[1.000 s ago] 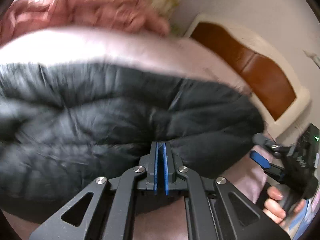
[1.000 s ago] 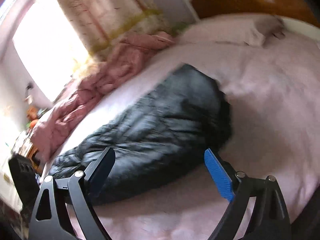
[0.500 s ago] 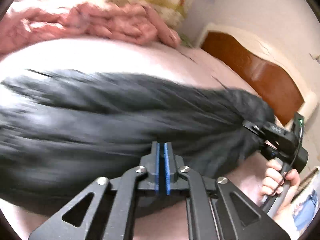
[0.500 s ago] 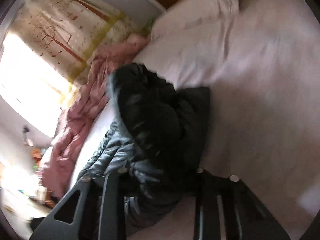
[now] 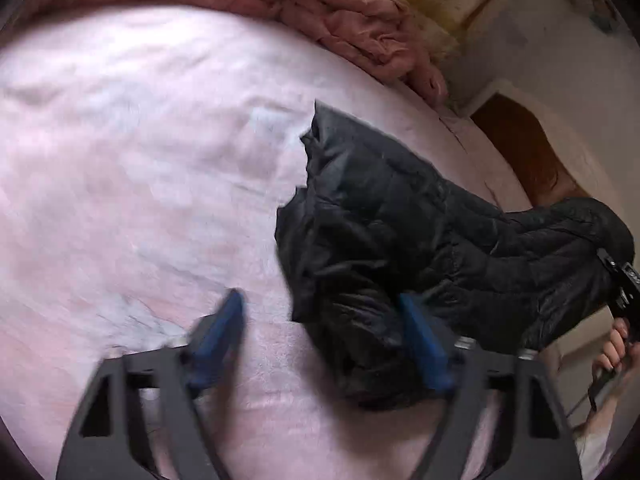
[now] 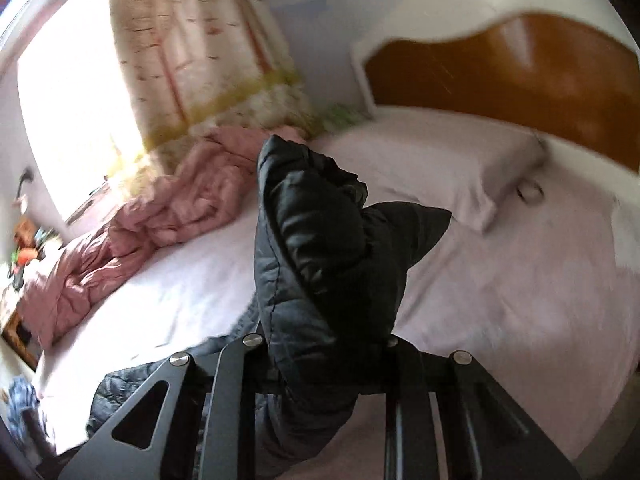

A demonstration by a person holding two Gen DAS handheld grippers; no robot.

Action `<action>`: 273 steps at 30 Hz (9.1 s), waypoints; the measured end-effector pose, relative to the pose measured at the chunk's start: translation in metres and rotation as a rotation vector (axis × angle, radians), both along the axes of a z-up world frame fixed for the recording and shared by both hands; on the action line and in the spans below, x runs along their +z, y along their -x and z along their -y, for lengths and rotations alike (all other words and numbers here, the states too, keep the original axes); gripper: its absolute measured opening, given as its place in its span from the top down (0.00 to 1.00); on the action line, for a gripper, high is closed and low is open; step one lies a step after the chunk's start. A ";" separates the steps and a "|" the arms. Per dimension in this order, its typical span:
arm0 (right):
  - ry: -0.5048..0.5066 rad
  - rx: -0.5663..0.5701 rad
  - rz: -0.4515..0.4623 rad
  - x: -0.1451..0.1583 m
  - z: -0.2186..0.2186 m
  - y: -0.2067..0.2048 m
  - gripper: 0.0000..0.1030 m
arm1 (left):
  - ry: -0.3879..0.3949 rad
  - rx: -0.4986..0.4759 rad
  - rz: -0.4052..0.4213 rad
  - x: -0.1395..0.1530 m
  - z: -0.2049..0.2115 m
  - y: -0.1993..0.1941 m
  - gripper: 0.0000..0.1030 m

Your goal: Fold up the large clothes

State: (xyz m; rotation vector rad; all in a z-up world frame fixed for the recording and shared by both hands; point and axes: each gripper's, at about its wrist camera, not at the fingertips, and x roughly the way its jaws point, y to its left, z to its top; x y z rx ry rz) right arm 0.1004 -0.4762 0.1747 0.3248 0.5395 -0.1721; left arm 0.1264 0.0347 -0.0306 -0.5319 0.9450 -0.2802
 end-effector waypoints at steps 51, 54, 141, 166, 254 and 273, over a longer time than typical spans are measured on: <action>-0.300 0.055 -0.159 -0.100 -0.087 -0.054 0.16 | -0.035 -0.141 0.082 -0.005 0.022 -0.009 0.63; -0.362 0.211 -0.230 -0.116 -0.110 -0.076 0.17 | -0.017 -0.138 0.074 -0.005 0.021 -0.010 0.63; -0.484 0.393 -0.265 -0.158 -0.107 -0.032 0.08 | 0.216 -0.006 -0.054 0.001 0.012 0.005 0.09; -0.126 0.116 0.032 -0.019 0.059 -0.005 0.51 | 0.291 -0.411 0.179 0.114 0.296 -0.078 0.63; 0.388 -0.240 -0.030 -0.115 0.004 0.062 0.14 | -0.393 -0.282 0.751 0.074 0.324 0.009 0.00; 0.392 -0.243 -0.050 -0.119 0.006 0.058 0.14 | -0.383 -0.289 0.733 0.072 0.325 0.007 0.00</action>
